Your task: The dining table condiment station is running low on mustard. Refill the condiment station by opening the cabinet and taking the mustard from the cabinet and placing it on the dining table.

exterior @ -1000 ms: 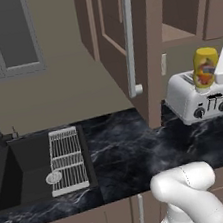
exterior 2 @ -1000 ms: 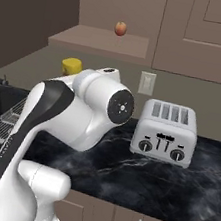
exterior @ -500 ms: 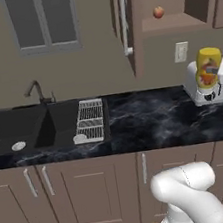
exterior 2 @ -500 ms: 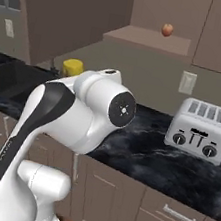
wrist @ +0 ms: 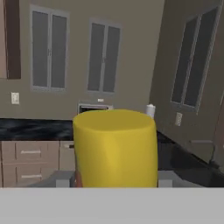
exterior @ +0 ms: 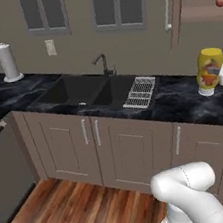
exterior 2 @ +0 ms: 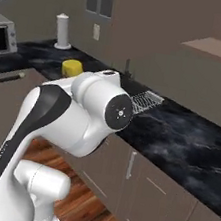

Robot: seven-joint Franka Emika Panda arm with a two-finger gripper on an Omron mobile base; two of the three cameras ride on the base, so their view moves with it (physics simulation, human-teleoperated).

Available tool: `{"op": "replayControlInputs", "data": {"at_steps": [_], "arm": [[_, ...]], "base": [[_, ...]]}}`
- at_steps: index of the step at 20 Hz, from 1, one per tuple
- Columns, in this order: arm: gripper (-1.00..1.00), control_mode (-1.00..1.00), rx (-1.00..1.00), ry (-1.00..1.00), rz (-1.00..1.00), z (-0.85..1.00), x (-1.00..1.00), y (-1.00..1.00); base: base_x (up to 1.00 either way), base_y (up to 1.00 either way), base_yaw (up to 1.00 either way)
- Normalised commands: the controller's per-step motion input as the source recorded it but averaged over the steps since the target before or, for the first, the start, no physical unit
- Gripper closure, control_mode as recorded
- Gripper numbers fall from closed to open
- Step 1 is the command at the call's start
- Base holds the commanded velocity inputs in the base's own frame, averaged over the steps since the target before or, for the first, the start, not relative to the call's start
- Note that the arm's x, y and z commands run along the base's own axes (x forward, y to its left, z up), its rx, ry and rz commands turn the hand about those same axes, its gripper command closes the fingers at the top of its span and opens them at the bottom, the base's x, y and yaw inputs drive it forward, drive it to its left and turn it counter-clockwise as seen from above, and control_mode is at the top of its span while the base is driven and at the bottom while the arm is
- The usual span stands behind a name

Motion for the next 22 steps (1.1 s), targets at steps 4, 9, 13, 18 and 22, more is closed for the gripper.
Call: {"op": "replayControlInputs", "data": {"at_steps": [4, 9, 13, 18, 22], "arm": [[1.0, 1.0, 0.0, 0.0, 0.0, 0.0, 0.0, 0.0], [1.0, 1.0, 0.0, 0.0, 0.0, 0.0, 0.0, 0.0], [1.0, 1.0, 0.0, 0.0, 0.0, 0.0, 0.0, 0.0], [1.0, 1.0, 0.0, 0.0, 0.0, 0.0, 0.0, 0.0], [1.0, 1.0, 0.0, 0.0, 0.0, 0.0, 0.0, 0.0]], "base": [[-0.04, 0.36, 0.66], [0.01, 0.26, 0.71], [0.12, 0.17, 0.79], [0.11, 0.15, 0.81], [0.1, 0.17, 0.81]]}}
